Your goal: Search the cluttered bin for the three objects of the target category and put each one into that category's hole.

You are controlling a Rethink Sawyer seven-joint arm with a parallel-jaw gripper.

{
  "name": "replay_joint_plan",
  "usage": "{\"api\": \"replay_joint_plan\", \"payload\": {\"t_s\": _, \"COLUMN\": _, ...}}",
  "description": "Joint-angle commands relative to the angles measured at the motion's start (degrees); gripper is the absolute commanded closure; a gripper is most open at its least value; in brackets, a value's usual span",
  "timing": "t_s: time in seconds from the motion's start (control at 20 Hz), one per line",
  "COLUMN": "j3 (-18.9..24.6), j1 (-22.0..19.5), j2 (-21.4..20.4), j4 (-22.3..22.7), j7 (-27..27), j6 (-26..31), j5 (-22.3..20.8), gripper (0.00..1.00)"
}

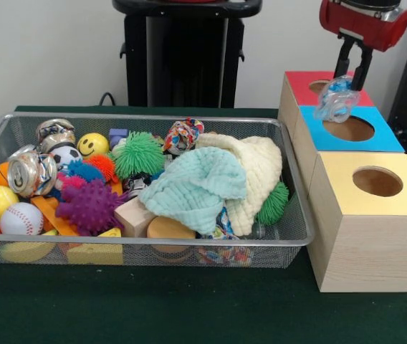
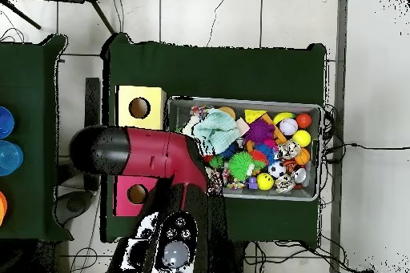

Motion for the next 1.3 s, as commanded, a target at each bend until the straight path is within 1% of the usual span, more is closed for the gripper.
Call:
{"api": "replay_joint_plan", "payload": {"t_s": 0.05, "j3": 0.3, "j1": 1.2, "j2": 2.7, "j4": 0.2, "j7": 14.1, "j6": -1.6, "j5": 2.4, "gripper": 1.00}}
{"api": "replay_joint_plan", "payload": {"t_s": 0.2, "j3": -0.1, "j1": 1.9, "j2": 3.1, "j4": -0.1, "j7": 14.6, "j6": -1.6, "j5": 2.7, "gripper": 1.00}}
{"api": "replay_joint_plan", "payload": {"t_s": 0.6, "j3": -0.7, "j1": 1.8, "j2": 3.7, "j4": 0.0, "j7": 13.1, "j6": -2.3, "j5": 3.6, "gripper": 1.00}}
{"api": "replay_joint_plan", "payload": {"t_s": 1.3, "j3": -0.7, "j1": 1.5, "j2": 3.4, "j4": 1.0, "j7": 11.2, "j6": -3.2, "j5": 4.5, "gripper": 1.00}}
